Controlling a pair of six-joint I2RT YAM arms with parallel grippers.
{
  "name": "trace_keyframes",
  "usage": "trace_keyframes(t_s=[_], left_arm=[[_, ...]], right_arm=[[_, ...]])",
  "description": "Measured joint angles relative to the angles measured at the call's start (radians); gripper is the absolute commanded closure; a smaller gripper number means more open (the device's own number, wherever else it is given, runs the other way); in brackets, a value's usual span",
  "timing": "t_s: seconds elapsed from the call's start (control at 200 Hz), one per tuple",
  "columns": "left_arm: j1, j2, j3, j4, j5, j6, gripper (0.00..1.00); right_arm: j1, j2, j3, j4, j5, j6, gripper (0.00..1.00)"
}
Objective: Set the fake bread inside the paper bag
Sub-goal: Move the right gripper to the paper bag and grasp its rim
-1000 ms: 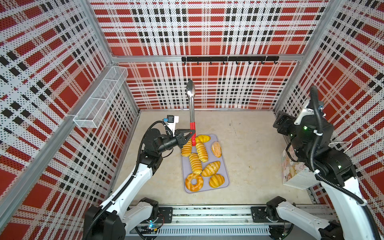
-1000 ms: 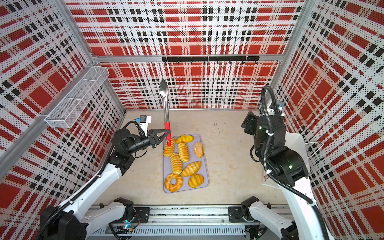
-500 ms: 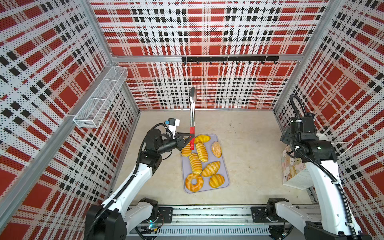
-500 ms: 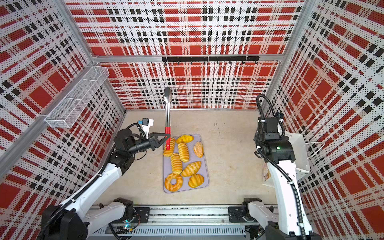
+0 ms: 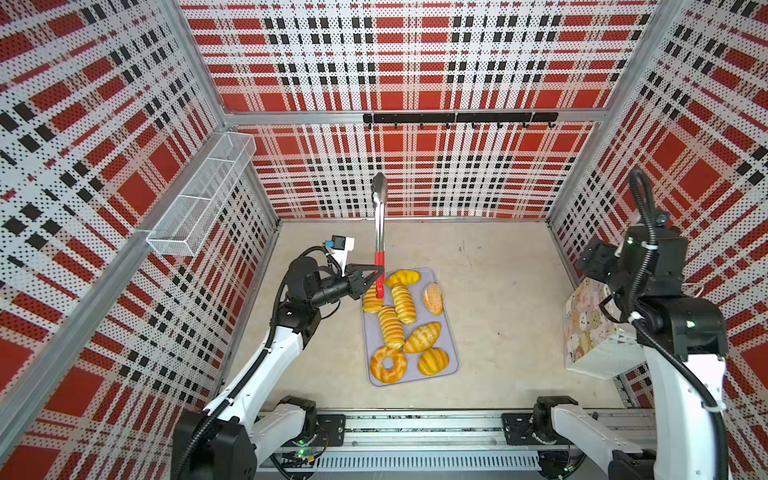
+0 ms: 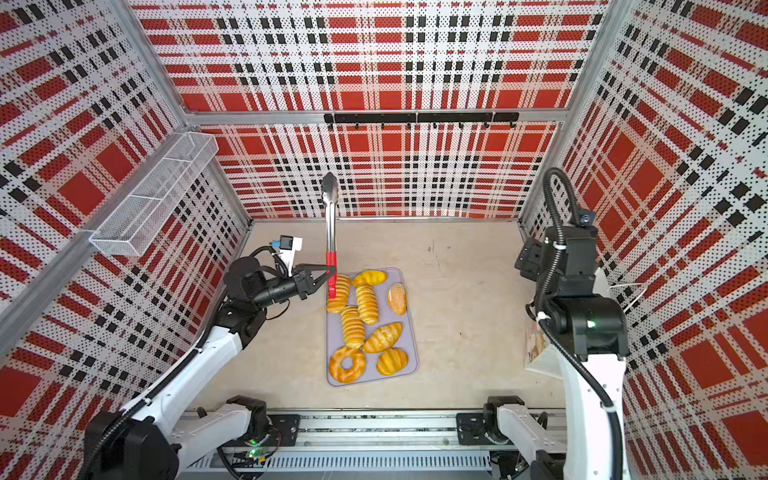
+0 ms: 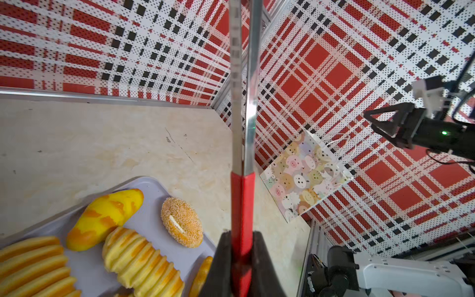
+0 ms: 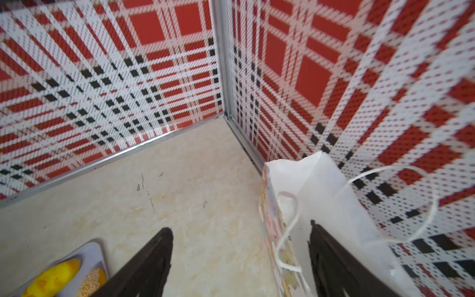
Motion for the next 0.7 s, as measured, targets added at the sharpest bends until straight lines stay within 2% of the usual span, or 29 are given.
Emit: trace_keyframes(t_s=[0.15,0.215,0.421,0.591,0.701], left_arm=[[0.011,-0.003,-0.012,0.008,0.000,-0.003,1.00],[0.004,-0.003,-0.016,0.008,0.003,-0.003,1.00],[-0.005,-0.007,-0.026,0.011,0.008,-0.003,1.00],[-0.005,-0.017,-0.031,0.014,0.010,-0.003,1.00],[-0.005,-0.019,-0.031,0.016,0.012,-0.003,1.00]], right_arm=[[-0.003,-0.023,-0.005,-0.056,0.053,0.002,0.15],[-0.008,0.005,-0.026,-0.080,0.046,0.005,0.20],[-0.023,0.103,-0.103,-0.082,0.048,0.007,0.22],[-0.141,0.084,-0.152,-0.049,0.021,-0.010,0.26],[-0.194,0.060,-0.198,-0.031,0.005,-0.023,0.36]])
